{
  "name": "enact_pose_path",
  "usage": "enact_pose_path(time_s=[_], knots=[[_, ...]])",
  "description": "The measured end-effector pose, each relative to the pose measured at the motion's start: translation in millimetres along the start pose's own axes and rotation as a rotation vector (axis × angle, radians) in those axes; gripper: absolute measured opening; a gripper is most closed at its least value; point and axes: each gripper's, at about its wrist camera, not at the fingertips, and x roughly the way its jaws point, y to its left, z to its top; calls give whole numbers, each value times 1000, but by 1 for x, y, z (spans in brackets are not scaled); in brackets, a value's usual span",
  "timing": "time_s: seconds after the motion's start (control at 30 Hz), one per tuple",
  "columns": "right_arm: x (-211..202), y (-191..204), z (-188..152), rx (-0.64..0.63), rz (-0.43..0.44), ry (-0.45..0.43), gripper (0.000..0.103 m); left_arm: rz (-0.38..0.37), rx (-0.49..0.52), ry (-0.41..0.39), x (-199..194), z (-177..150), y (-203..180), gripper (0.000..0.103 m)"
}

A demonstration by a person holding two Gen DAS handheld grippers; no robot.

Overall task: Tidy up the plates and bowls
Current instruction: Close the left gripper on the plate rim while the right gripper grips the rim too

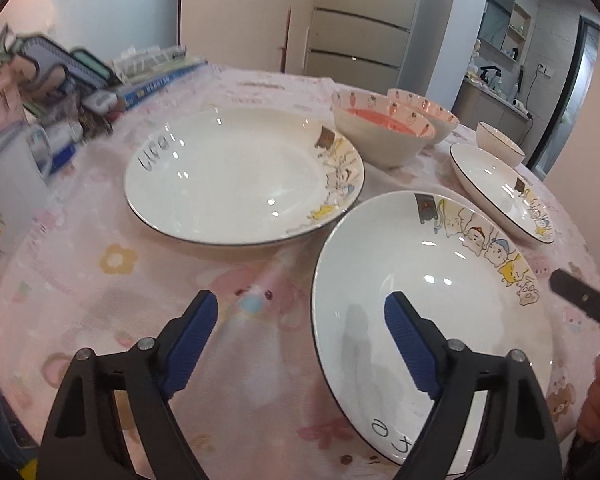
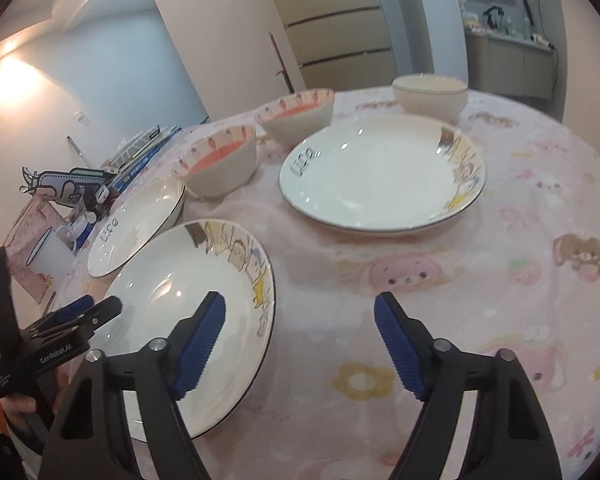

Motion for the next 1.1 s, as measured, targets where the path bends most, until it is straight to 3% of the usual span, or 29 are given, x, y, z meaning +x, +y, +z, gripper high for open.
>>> enact_pose_path(time_s=[0.17,0.53,0.6,0.67,0.7,0.83,0.93,1.0,1.1], knots=[[18,-4,-3,63,67,82,75,-61,-55,34,9,2,9,82],[31,-5,-4,123,135,141,52,-128,-46,16,9,6,8,65],[32,-5,-4,127,143,138,51,-135,-40,18,12,7,8,50],[33,-5,-4,136,163,149,43,-155,-48,28,15,7,9,35],[34,-6,-4,144,171,156,40,-155,-50,24,15,7,10,33],[40,-4,-3,176,247,195,38,-198,-56,19,14,9,13,32],[43,-3,-4,182,278,204,38,-286,-73,40,13,11,19,31],[45,-2,-3,183,281,212,37,-274,-91,61,14,12,26,30],[43,-2,-4,181,273,209,35,-280,-120,29,5,15,39,30]])
